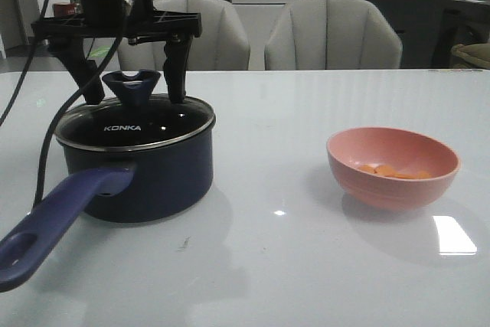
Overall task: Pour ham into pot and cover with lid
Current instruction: 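Lower the left gripper onto the purple knob of the pot lid, then grasp the lid knob with the left gripper and lift the lid off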
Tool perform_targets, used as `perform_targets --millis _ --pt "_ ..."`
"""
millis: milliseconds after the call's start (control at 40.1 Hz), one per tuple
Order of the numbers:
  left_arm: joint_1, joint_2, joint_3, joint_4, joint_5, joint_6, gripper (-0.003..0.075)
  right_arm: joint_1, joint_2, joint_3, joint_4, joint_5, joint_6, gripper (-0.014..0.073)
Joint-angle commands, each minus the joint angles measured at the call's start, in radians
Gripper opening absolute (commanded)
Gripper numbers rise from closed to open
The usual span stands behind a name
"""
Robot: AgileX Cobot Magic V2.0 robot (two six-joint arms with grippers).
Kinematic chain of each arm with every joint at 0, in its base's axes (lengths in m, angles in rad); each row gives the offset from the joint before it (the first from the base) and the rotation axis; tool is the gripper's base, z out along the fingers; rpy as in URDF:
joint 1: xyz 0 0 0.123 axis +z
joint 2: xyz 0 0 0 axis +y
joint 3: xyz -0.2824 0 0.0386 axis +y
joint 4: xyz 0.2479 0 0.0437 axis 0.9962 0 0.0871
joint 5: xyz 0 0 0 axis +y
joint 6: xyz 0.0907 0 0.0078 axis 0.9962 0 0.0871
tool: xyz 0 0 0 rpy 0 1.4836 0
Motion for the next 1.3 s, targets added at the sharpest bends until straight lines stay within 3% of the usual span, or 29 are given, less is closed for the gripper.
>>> perform_targets --millis 0,175,275,524,998,1273 --pt "-0.007 -0.053 -0.032 -0.006 -0.01 -0.013 0.0579 -0.006 -0.019 -0.006 0.002 -0.077 -0.006 0.0161" --pt "-0.007 -0.053 -0.032 -0.006 -0.008 -0.013 0.0418 -0.006 -0.019 -0.006 0.002 -0.077 -0.006 0.0161" --pt "-0.007 -0.053 -0.032 -0.007 -0.008 -0.013 0.0366 -0.006 -0.019 -0.006 0.002 -0.077 -0.006 0.0161" --pt "-0.007 -0.054 -0.038 -0.007 -0.005 -0.013 0.0363 -0.006 -0.019 -0.006 0.002 -0.077 -0.006 0.0161" --pt "-0.007 -0.072 -0.2 0.044 0.067 0.014 0.0363 -0.006 -0.019 -0.006 0.002 -0.077 -0.006 0.0161" --pt "0.075 -0.146 -0.169 0.121 0.067 0.067 0.0363 -0.006 -0.019 -0.006 0.002 -0.077 -0.006 0.0161"
